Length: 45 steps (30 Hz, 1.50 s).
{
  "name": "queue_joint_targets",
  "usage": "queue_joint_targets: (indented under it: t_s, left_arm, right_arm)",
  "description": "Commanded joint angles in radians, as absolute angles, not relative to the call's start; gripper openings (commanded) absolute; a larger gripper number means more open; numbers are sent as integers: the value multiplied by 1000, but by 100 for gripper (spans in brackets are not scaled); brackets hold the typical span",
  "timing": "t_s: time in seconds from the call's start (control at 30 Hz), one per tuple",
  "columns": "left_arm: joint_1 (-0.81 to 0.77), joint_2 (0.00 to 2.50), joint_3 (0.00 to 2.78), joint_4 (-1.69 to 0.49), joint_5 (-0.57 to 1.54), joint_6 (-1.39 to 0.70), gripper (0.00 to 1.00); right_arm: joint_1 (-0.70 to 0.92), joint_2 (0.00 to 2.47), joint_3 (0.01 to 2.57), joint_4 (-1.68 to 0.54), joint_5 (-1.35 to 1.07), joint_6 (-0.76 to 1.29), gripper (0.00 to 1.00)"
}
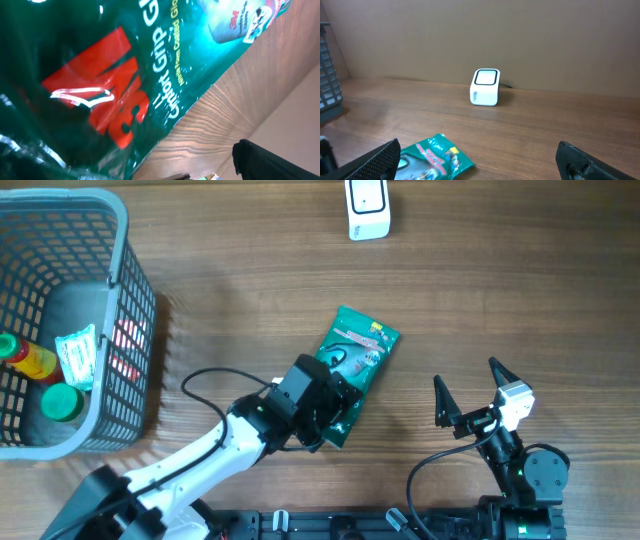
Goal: Scan the item barcode
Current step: 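Lower the gloves bag onto the table center with the left gripper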
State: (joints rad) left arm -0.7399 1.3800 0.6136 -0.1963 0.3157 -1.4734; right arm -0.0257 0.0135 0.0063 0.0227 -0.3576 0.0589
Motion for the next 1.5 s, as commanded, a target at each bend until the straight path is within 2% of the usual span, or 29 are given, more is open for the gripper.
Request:
queue_joint_targets:
  t_s: [0.0,0.17,0.33,0.5,0.63,0.83,0.93,1.03,1.1,1.27,1.4,1.47]
  left_arm:
    - [-744,1312,670,-326,325,-1481,99]
    - [-744,1290,757,-498,297,-1431,99]
    - [-743,1290,879,-702,157,-1297,100]
    - [-727,1299,923,-654,107,-978,100]
    - [-723,1346,923,-638,106,-562,100]
    - [-724,1405,923,-677,90,-311,100]
    - [-725,1404,925,-744,-86,-307,99]
    - [-724,1404,925,-791,-348,-531,99]
    - [-725,1404,925,-789,-433,-650,99]
    - [-725,1404,925,-767,-487,-672,99]
    - [-730,1409,925,-763,-339,-469,100]
    - [-750,1422,924,-809,-407,-424,100]
  right_arm:
    - [-20,4,5,28,-348,53,100]
    - [-20,4,5,28,-348,53,100]
    - [-20,4,5,28,-348,52,100]
    - [-20,4,5,28,-348,53,100]
    - [-20,4,5,28,-348,52,99]
    - [-20,4,5,28,-348,52,100]
    - [-20,4,5,28,-348,53,100]
    - [-20,4,5,28,-348,53,100]
    - [-20,4,5,28,-348,53,100]
    - [-20,4,5,28,-348,52,100]
    - [-20,4,5,28,-348,52,100]
    - [-20,4,5,28,-348,52,100]
